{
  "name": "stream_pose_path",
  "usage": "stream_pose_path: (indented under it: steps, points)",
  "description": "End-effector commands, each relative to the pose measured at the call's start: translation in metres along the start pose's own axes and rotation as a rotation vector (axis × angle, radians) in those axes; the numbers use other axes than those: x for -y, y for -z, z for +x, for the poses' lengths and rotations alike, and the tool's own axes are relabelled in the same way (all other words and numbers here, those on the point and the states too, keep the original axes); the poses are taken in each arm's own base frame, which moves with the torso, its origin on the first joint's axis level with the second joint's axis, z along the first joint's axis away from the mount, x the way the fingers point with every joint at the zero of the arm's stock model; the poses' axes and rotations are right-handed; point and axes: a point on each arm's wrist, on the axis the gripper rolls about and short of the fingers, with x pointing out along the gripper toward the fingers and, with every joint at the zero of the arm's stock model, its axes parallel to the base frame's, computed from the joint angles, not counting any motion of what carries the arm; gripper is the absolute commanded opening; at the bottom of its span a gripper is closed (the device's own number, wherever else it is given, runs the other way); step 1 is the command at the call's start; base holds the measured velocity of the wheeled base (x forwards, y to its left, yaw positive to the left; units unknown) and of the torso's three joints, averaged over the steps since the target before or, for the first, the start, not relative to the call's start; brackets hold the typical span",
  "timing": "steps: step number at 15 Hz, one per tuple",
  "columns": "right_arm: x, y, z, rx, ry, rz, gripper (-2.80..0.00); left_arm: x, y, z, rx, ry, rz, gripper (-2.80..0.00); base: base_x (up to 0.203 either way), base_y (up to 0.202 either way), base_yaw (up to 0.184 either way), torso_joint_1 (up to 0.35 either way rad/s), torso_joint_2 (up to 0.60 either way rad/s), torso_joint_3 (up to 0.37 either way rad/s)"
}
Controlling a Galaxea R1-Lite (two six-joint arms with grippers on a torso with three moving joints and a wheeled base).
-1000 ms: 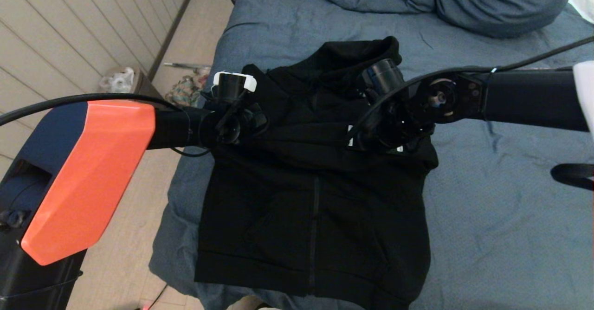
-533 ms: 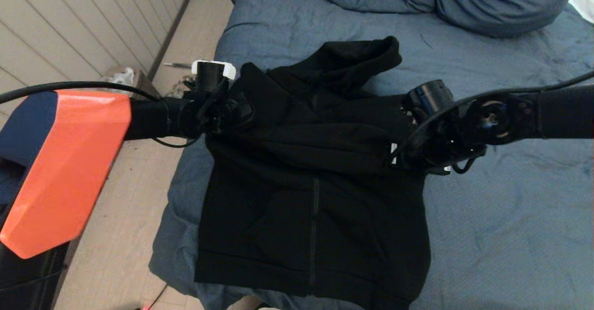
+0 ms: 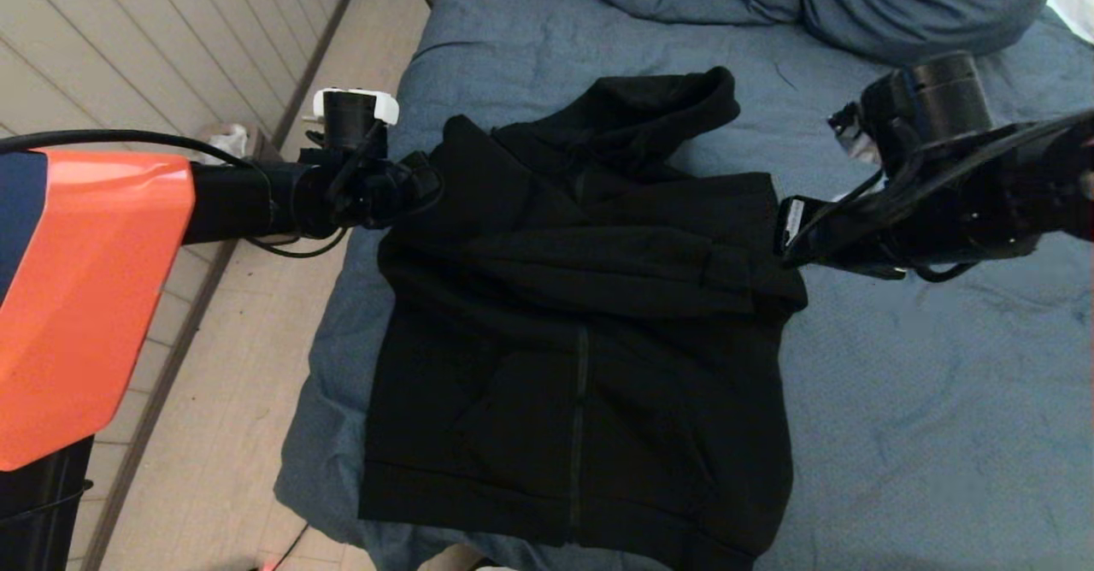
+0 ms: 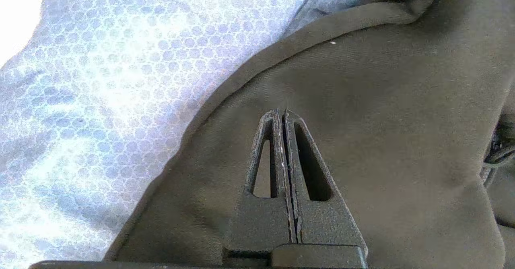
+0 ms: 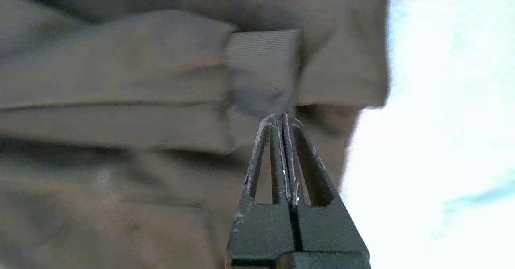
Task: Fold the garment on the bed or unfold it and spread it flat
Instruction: Fold the black sweatshirt
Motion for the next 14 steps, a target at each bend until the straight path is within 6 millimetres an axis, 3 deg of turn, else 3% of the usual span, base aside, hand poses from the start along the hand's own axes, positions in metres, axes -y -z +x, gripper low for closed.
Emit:
stream_pose_path:
  steps: [1,4,8,11,14]
  points:
    - [0.004,-0.004,-0.029,0.036,-0.060,0.026,-2.80,0.002,0.002,0.000,0.000,-0.002,-0.003,-2.80,0.000,0.000,0.000,0.000,0.00,0.000]
    - [0.021,-0.008,-0.033,0.043,-0.161,0.134,-2.80,0.008,-0.009,-0.016,0.002,-0.002,-0.006,-2.80,0.000,0.000,0.000,0.000,0.00,0.000]
    - [0.065,0.004,-0.011,0.009,-0.307,0.234,-2.80,0.003,-0.046,-0.074,-0.077,-0.053,-0.036,-2.80,0.000,0.000,0.000,0.000,0.00,0.000]
    - [0.091,0.014,-0.016,-0.010,-0.312,0.280,-2.80,-0.033,-0.027,-0.108,-0.223,-0.124,-0.055,-2.80,0.000,0.000,0.000,0.000,0.00,0.000]
    - [0.109,0.021,-0.023,-0.014,-0.298,0.313,-2.80,-0.058,-0.052,-0.180,-0.247,0.018,-0.128,-2.80,0.000,0.000,0.000,0.000,0.00,0.000]
